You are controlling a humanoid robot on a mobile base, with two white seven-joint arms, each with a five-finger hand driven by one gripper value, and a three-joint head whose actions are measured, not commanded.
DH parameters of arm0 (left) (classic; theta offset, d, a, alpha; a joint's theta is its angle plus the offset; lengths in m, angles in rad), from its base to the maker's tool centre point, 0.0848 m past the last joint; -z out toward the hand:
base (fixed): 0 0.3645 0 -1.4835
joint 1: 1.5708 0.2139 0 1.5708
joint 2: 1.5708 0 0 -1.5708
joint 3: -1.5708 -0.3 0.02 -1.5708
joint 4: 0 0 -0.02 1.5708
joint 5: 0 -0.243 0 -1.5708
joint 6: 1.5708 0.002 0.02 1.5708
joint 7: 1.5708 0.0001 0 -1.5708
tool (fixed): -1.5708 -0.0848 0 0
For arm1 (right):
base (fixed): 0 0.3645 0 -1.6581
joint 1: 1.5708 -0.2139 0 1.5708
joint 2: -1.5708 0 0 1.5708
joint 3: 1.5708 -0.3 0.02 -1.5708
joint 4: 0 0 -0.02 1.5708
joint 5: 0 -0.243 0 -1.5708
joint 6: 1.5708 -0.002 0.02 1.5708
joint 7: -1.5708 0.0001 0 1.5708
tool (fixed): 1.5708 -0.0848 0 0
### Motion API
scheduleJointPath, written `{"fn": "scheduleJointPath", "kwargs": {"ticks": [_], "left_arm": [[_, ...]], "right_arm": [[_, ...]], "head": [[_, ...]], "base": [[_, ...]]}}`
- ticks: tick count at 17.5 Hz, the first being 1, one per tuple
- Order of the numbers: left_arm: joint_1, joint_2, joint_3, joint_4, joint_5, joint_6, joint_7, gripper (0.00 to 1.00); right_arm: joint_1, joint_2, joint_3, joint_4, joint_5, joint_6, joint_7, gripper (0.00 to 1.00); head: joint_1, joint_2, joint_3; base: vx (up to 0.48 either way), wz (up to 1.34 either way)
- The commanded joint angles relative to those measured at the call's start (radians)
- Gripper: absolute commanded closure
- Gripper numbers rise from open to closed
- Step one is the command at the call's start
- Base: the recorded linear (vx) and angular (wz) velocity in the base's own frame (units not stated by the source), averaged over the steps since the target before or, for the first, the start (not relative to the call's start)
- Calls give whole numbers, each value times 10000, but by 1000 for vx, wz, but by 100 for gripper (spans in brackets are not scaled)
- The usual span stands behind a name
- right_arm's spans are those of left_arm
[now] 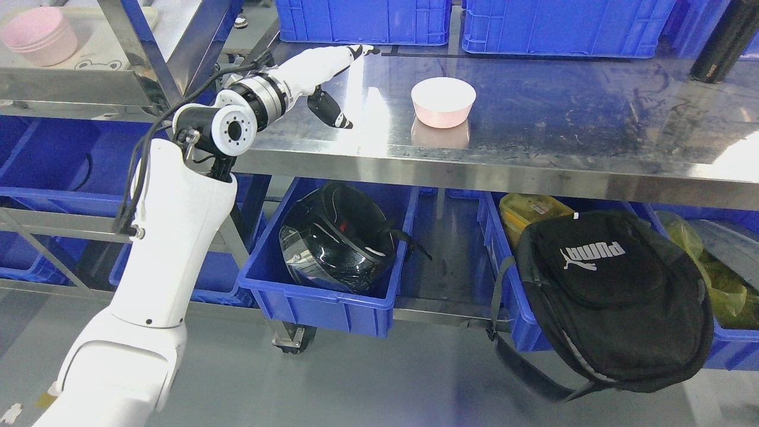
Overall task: Stack pink IKEA bowl on shelf middle layer
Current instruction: 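Raise the left hand and reach toward the pink bowl on the shelf, then close the left hand fingers on the rim of the pink bowl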
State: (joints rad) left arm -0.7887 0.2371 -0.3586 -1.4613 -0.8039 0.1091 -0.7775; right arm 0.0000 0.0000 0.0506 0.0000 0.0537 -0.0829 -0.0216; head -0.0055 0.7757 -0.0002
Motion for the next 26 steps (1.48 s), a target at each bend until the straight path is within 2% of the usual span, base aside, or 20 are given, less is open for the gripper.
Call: {"fn": "scheduleJointPath", "kwargs": {"ticks": [1,2,3,5,8,11,13,20,26], "left_arm": [[-1148,-1416,-1890,2566,-1533,-446,-279,3],[-1240,-1967,-1890,3148,-1533,-629,-218,4],[-1332,-2196,-1799,3883,-1548,-950,-111,6],[-1715,-2196,-1859,4960,-1548,-1412,760,7],[-1991,-2196,-2058,5943,-1548,-1520,1469,10],[-2054,-2196,-2043,6711,-1441,-2194,2311,13],[-2038,-2196,-2058,7049,-1288,-2303,2939,14],[-2054,-2196,-2258,7602,-873,-2472,3142,21],[-2069,-2196,-2519,8216,-705,-3069,4107,29]], "right_arm": [[230,-175,0,-175,0,0,-45,0],[230,-175,0,-175,0,0,-45,0],[230,-175,0,-175,0,0,-45,0],[230,-175,0,-175,0,0,-45,0],[230,-175,0,-175,0,0,-45,0],[230,-175,0,-175,0,0,-45,0],[230,-175,0,-175,0,0,-45,0],[230,-175,0,-175,0,0,-45,0],[230,-175,0,-175,0,0,-45,0]], "head": [[0,0,0],[0,0,0],[0,0,0],[0,0,0],[0,0,0],[0,0,0],[0,-1,0],[0,0,0],[0,0,0]], "base": [[14,15],[14,15],[16,9],[12,15],[0,0],[0,0],[11,-5],[8,-32],[0,0]]}}
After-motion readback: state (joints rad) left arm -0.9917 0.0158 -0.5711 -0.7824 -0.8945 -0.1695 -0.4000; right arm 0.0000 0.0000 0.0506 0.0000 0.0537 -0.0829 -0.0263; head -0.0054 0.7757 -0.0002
